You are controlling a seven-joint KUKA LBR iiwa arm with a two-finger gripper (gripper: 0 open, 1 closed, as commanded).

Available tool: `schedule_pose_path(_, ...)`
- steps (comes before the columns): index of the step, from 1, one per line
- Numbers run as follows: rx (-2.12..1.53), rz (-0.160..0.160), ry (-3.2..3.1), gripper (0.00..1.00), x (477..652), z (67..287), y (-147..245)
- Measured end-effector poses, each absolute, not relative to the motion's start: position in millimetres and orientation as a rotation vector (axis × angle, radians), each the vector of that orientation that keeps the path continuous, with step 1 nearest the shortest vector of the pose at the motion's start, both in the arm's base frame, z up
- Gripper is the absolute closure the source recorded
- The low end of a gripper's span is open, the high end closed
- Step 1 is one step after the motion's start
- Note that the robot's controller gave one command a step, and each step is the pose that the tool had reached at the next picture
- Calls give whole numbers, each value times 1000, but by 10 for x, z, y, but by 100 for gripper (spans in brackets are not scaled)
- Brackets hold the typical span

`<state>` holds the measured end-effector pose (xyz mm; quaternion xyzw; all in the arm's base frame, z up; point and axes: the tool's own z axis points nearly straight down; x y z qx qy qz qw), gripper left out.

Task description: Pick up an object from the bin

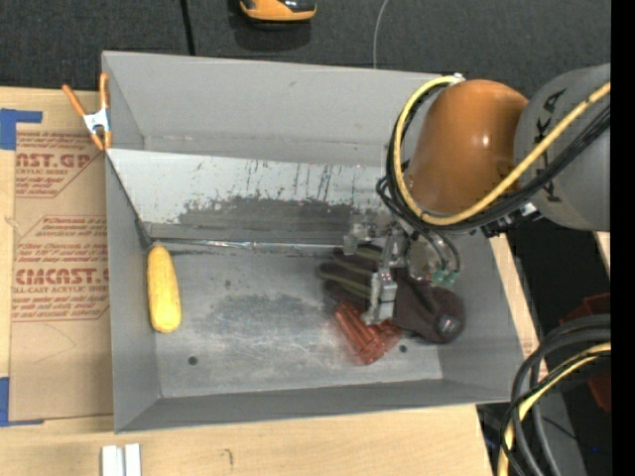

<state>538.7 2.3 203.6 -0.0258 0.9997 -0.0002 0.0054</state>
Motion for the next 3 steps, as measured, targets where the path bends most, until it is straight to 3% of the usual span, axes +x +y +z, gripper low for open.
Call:
schedule_pose_path(1, 6, 2, 3139, 0, 5512, 1576, -13)
schedule_pose_path(2, -95, 2, 3137, 100, 5646, 1371, -125)
schedule_pose_path(3, -96, 2, 3137, 100, 5646, 1372, -124)
